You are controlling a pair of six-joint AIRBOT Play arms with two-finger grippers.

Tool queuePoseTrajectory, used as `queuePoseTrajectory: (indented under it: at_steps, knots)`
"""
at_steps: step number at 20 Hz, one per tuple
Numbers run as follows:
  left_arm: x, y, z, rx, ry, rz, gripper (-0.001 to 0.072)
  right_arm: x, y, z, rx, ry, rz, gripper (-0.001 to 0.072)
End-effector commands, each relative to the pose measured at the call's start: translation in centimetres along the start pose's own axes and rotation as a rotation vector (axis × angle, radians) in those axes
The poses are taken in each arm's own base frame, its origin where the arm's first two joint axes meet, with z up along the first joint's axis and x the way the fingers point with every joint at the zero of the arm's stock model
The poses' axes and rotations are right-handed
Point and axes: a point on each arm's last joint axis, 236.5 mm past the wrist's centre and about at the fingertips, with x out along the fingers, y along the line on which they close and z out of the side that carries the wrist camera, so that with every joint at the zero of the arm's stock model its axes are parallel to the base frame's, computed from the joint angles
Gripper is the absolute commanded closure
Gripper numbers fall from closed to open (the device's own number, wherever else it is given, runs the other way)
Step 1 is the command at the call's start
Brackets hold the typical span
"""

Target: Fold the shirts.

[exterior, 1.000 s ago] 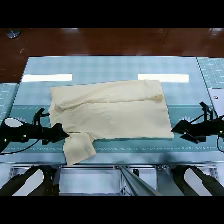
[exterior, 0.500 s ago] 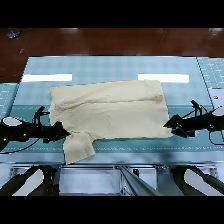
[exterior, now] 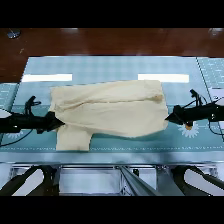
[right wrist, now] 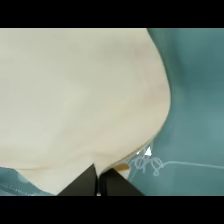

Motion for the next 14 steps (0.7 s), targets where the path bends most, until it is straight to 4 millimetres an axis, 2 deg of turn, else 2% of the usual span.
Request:
queuePoseTrajectory:
  at_steps: [1,4,7,10,12,14]
  knots:
    - [-4.2,-1.0,5.7,0.021,-0.17,-0.004,0.0678,-3.1,2.4,3.8,-0.071,-0.075,0.009,0.0694]
    - [-4.9,-2.7,9.6,0.017,-0.245,-0.053,0.0678,-4.0,4.8,7.3,-0.077,-0.11,0.09,0.0694]
    - [-3.1,-4.1,13.1,0.006,-0.242,-0.094,0.0678,-3.7,6.7,10.9,-0.074,-0.133,0.195,0.0694]
    - [-0.2,-4.9,16.1,0.014,-0.184,-0.103,0.0677,-2.3,7.2,14.2,-0.064,-0.14,0.229,0.0694]
    - [0.8,-5.3,18.3,-0.005,-0.174,-0.108,0.0677,-0.8,8.2,15.9,-0.1,-0.122,0.227,0.0694]
    - [1.4,-5.8,20.1,-0.004,-0.169,-0.115,0.0678,0.3,8.5,18.6,-0.094,-0.139,0.213,0.0694]
